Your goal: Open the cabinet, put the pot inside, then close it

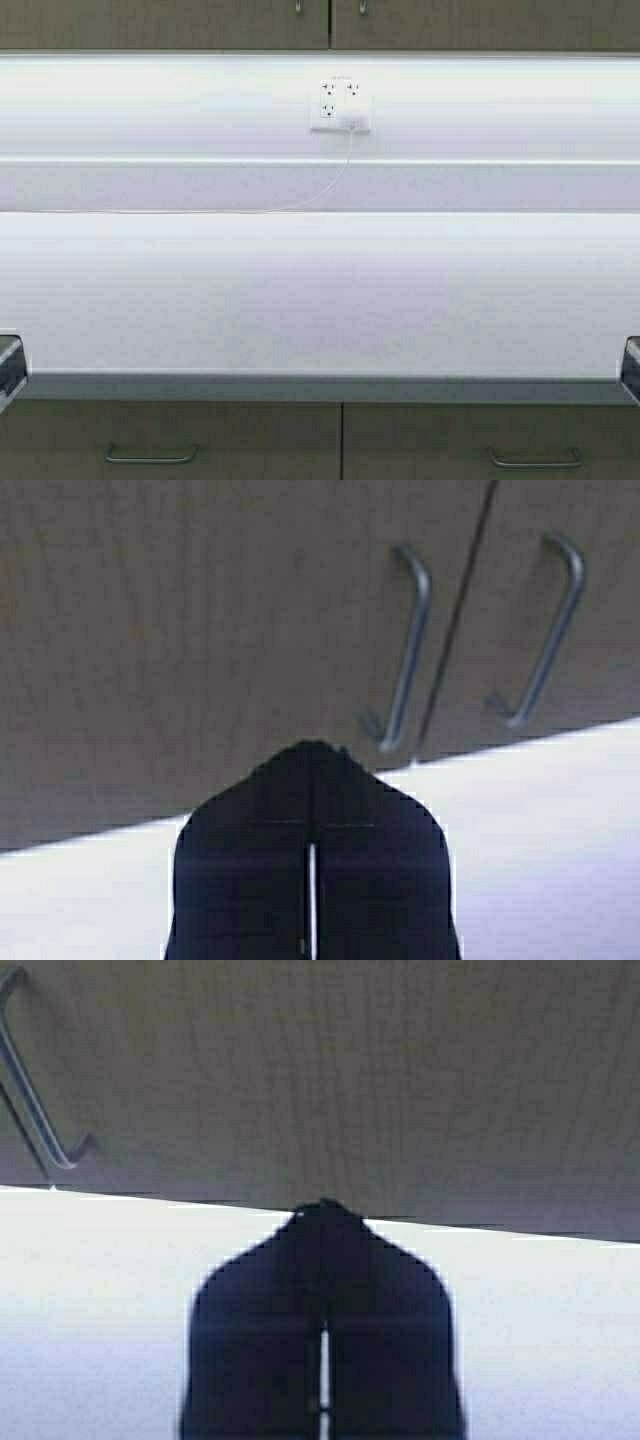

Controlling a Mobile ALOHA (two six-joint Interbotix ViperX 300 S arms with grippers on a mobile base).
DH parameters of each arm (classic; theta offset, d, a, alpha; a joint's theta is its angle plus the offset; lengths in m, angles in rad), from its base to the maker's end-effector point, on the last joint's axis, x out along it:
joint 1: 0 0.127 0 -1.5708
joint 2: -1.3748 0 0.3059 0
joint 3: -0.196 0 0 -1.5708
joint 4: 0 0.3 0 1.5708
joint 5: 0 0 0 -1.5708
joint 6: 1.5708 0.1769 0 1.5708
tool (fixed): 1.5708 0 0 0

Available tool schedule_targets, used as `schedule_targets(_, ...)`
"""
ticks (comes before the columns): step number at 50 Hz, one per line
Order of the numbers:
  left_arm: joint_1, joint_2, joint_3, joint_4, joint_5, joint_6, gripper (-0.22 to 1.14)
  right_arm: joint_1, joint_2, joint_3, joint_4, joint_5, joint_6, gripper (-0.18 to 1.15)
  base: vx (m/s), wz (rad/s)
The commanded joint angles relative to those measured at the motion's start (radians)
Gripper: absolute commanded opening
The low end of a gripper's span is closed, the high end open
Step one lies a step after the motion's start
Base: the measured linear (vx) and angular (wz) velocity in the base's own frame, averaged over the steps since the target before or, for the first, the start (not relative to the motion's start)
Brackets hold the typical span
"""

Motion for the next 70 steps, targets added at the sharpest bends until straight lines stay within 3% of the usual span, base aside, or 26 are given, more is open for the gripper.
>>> schedule_targets(1, -0.002, -0.003, -0.008, 0.002, -0.011, 0.000, 0.03, 0.002, -0.009, -0.008, 0.002, -0.005, -0.002, 0.06, 0.02, 0.00)
schedule_targets(70, -0.002, 0.003, 0.000, 0.002, -0.034, -0.002, 0.03, 0.002, 0.003, -0.003, 0.000, -0.005, -0.005, 0.06, 0.00, 0.00)
